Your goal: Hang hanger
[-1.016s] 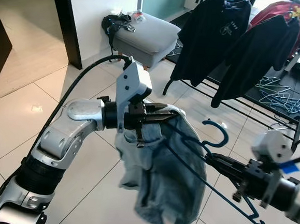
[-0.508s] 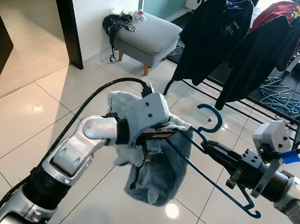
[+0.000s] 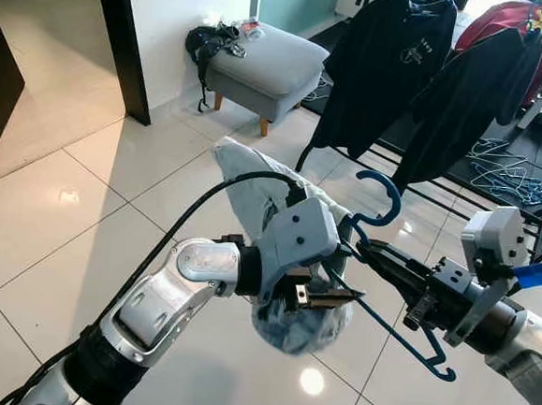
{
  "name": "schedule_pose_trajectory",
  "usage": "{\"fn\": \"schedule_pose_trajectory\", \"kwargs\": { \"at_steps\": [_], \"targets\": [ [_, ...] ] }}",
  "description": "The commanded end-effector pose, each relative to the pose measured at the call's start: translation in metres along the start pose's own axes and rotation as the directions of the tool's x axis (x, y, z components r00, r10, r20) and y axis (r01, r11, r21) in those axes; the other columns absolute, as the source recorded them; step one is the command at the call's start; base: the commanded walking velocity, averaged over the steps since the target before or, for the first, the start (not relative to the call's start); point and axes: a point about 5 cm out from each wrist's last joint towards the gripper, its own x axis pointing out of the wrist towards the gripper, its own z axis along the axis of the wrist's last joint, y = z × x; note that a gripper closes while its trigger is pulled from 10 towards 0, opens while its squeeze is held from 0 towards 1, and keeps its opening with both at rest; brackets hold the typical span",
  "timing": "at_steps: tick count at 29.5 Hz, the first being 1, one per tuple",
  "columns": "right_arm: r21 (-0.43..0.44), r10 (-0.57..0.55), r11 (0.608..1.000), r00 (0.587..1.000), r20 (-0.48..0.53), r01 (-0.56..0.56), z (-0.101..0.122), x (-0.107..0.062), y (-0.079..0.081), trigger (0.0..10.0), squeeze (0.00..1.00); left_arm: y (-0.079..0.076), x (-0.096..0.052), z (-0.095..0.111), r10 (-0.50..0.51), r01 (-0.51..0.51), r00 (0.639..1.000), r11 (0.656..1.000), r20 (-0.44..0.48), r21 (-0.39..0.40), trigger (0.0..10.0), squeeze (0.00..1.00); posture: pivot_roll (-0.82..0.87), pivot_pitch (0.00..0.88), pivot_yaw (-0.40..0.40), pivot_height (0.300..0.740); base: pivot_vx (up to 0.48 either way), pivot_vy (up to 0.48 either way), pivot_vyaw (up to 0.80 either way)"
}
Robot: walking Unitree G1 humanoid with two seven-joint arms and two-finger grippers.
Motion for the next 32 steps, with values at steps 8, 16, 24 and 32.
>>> {"fn": "schedule_pose_trajectory", "kwargs": {
  "at_steps": [8, 16, 24, 32],
  "targets": [
    [0.054, 0.09, 0.993, 0.98, 0.178, -0.101, 0.017, -0.011, 0.003, 10.0, 0.0, 0.047, -0.056, 0.07, 0.042, -0.03, 0.955, 0.998, 0.294, -0.046, 10.0, 1.0, -0.04, 0.172, -0.022, 0.74, 0.0, 0.0, 0.0],
    [0.068, 0.159, 0.983, 0.973, 0.165, -0.172, 0.016, -0.033, 0.001, 10.0, 0.0, 0.071, -0.108, 0.109, 0.019, -0.02, 0.922, 1.0, 0.388, 0.0, 10.0, 1.0, -0.03, 0.177, -0.021, 0.74, 0.0, 0.0, 0.0],
    [0.076, 0.199, 0.973, 0.962, 0.188, -0.216, 0.018, -0.035, 0.003, 10.0, 0.0, 0.061, -0.112, 0.103, -0.101, 0.084, 0.957, 0.994, 0.273, 0.075, 10.0, 1.0, -0.02, 0.177, -0.019, 0.74, 0.0, 0.0, 0.0],
    [0.045, 0.336, 0.939, 0.937, 0.096, -0.342, 0.017, -0.032, 0.011, 10.0, 0.0, 0.06, -0.113, 0.081, -0.235, 0.246, 0.968, 0.957, -0.088, 0.15, 10.0, 0.0, 0.0, 0.176, -0.008, 0.74, 0.0, 0.0, 0.0]
  ]
}}
